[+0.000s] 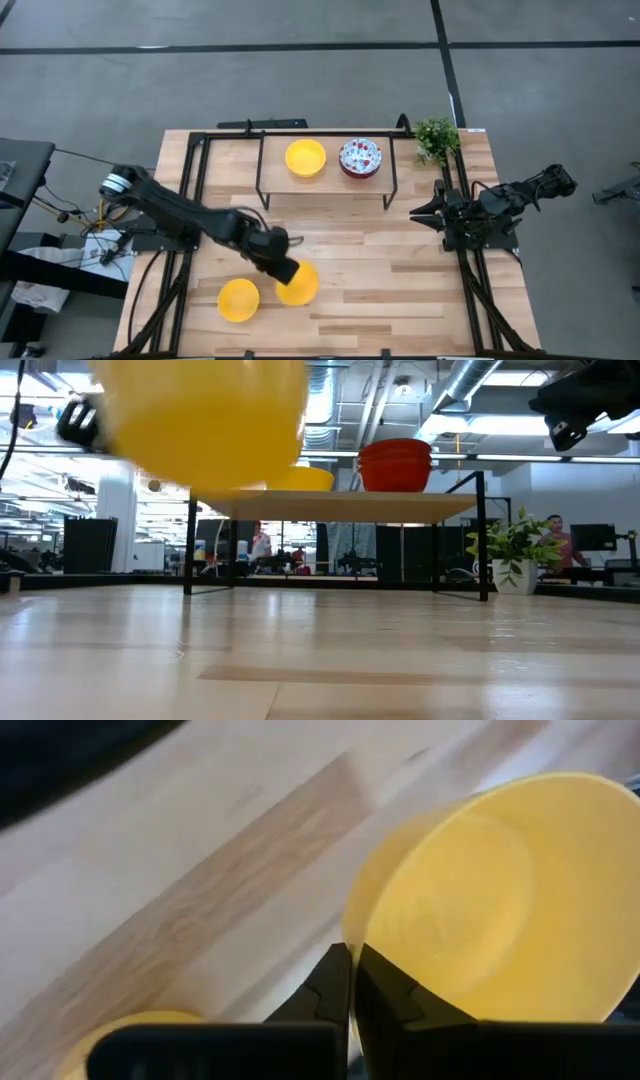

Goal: Pick & Place Mini bowls
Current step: Stack the right yellow bowl on the yellow bowl on the shelf

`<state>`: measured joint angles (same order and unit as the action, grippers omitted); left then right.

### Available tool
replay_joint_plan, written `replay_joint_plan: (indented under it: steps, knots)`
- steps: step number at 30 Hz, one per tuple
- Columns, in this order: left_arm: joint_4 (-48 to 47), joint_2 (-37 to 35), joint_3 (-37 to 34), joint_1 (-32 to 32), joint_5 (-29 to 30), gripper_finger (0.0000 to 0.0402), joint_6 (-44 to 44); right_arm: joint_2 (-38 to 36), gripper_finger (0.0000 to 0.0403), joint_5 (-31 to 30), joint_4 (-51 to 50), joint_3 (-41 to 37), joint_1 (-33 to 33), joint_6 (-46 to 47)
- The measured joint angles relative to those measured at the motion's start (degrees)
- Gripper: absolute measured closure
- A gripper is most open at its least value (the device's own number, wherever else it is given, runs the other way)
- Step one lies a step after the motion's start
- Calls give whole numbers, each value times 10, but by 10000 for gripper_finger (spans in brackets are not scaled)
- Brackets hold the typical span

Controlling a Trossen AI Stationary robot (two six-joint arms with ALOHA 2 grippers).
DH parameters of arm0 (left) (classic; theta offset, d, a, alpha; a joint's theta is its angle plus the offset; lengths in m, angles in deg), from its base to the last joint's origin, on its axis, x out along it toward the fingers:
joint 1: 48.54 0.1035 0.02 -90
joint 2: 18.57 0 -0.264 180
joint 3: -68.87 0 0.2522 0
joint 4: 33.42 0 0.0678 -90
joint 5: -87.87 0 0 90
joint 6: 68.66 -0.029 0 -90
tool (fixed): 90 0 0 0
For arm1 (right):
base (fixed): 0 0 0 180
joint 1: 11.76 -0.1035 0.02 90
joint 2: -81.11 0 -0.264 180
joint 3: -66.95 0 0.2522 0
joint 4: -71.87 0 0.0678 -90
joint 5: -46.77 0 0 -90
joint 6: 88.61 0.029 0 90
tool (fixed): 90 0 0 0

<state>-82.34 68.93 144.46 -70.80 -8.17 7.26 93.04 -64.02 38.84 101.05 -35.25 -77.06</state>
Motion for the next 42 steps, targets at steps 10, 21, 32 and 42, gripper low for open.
replay_joint_plan:
  steps: [10,21,32,42]
  knots:
    - [0,-202,0,109,99,398,13,0,342,0,0,0,0,0]
    - [1,-274,43,298,103,399,-62,0,342,0,0,0,0,0]
    - [-41,-148,219,456,-38,399,-176,0,342,-1,0,0,0,3]
    - [-250,-32,415,511,-58,399,-255,0,342,0,0,0,0,4]
